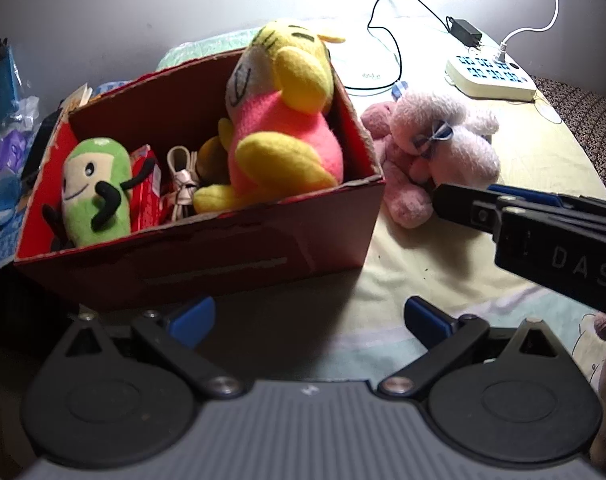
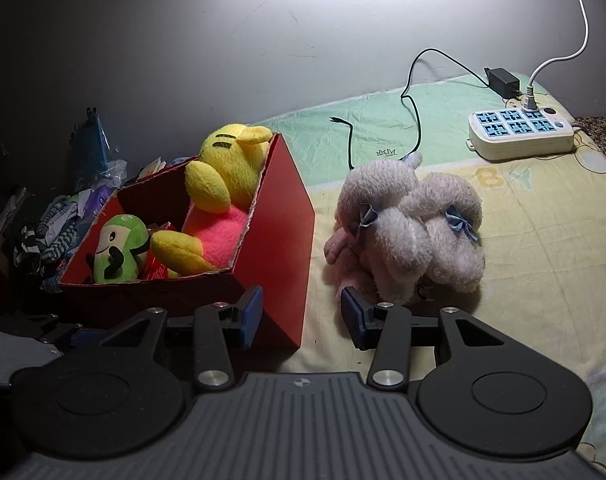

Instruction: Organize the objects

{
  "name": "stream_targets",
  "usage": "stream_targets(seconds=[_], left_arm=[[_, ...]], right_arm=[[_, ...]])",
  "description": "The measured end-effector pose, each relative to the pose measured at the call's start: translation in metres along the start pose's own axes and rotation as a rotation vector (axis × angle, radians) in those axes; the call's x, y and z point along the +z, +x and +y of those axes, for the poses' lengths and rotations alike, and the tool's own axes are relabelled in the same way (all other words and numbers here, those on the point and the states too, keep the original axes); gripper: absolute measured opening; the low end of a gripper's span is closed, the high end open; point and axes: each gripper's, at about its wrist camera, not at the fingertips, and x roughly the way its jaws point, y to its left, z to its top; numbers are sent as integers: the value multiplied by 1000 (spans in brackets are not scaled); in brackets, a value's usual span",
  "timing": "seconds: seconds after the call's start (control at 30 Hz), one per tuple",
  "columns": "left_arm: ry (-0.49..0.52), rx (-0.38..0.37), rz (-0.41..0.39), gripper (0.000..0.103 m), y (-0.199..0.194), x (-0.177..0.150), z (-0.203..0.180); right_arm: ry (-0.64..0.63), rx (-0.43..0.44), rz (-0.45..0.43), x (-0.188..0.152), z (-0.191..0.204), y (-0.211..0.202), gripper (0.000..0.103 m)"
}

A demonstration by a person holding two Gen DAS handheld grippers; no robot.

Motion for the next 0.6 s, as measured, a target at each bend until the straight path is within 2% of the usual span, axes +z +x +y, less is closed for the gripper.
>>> stream_targets(seconds=[0.6], left_arm=[[32,20,59,101,25,0,-50]], right_arm=[[25,-21,68,-8,-48,2,47]])
